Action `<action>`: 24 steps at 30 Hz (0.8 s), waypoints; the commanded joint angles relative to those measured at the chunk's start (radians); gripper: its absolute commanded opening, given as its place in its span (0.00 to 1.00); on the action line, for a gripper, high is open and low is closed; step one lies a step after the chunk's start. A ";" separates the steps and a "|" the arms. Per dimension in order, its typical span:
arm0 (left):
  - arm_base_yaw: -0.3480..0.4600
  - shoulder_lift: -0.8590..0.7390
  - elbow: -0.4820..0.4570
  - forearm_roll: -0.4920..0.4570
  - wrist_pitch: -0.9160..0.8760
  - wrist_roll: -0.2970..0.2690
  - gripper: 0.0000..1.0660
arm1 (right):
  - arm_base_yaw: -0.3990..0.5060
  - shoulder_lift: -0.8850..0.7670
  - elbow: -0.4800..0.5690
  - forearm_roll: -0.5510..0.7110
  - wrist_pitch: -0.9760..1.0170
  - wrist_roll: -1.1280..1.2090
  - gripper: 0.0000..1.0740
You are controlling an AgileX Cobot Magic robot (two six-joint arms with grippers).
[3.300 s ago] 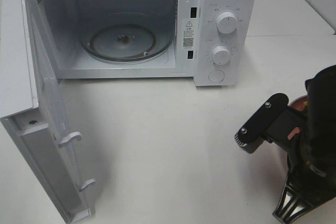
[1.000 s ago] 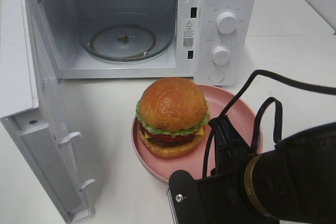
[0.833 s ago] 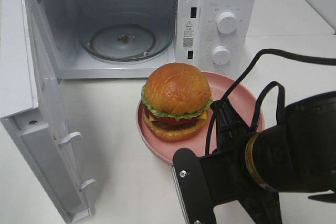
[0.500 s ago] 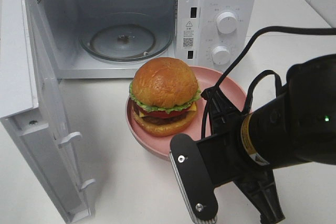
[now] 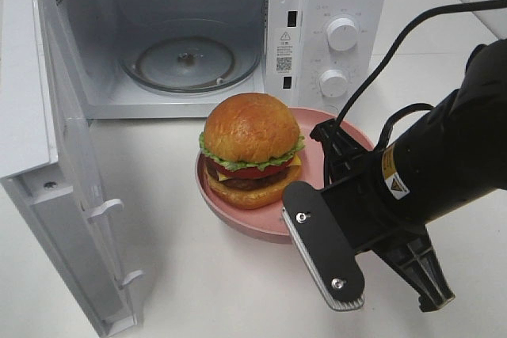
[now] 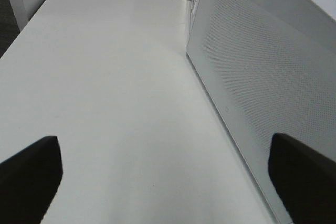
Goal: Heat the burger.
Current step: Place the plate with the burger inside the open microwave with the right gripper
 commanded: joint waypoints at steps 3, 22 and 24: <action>-0.002 -0.018 -0.001 -0.003 -0.011 -0.002 0.94 | -0.059 -0.012 -0.016 0.125 -0.049 -0.177 0.00; -0.002 -0.018 -0.001 -0.003 -0.011 -0.002 0.94 | -0.069 -0.008 -0.027 0.015 -0.120 -0.095 0.00; -0.002 -0.018 -0.001 -0.003 -0.011 -0.002 0.94 | -0.069 0.000 -0.038 0.014 -0.124 -0.093 0.00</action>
